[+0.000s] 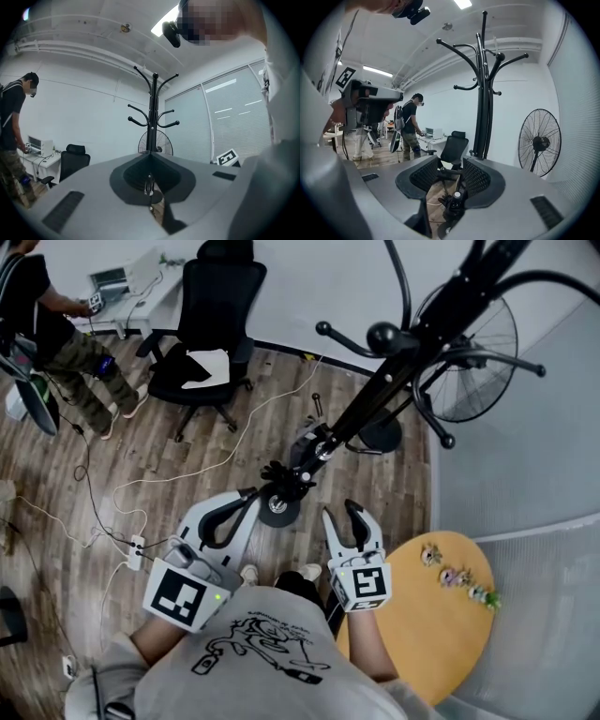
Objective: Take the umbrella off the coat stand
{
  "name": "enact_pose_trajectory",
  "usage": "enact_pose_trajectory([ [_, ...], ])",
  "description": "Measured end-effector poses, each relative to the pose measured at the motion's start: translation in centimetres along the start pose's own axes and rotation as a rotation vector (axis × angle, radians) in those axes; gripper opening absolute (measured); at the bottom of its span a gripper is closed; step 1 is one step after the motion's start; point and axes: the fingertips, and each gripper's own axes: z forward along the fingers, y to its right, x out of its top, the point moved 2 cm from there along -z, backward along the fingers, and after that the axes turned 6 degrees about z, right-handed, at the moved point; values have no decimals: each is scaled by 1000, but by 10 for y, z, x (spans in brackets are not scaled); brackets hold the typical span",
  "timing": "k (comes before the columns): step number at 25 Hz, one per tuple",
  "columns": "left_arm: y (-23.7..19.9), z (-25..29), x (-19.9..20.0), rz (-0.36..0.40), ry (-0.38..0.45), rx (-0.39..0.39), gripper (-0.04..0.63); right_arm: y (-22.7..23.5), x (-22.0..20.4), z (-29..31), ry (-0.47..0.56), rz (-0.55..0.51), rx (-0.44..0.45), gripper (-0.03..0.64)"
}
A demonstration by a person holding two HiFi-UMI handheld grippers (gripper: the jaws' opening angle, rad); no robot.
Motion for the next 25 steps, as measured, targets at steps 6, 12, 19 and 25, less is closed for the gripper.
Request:
enact_pose_trajectory([
  [6, -5, 2, -3, -3, -6, 3, 8, 9, -42, 17, -62, -41, -7, 184],
  [12, -7, 4, -2, -4, -1, 4, 8, 16, -74, 34, -97, 8, -24, 185],
  [19, -7, 5, -3, -8, -3, 6, 8, 28, -130, 55, -177, -8, -37, 186],
  [25, -5, 5, -4, -9, -7, 7, 8, 33, -164, 69, -232, 12, -27, 192],
])
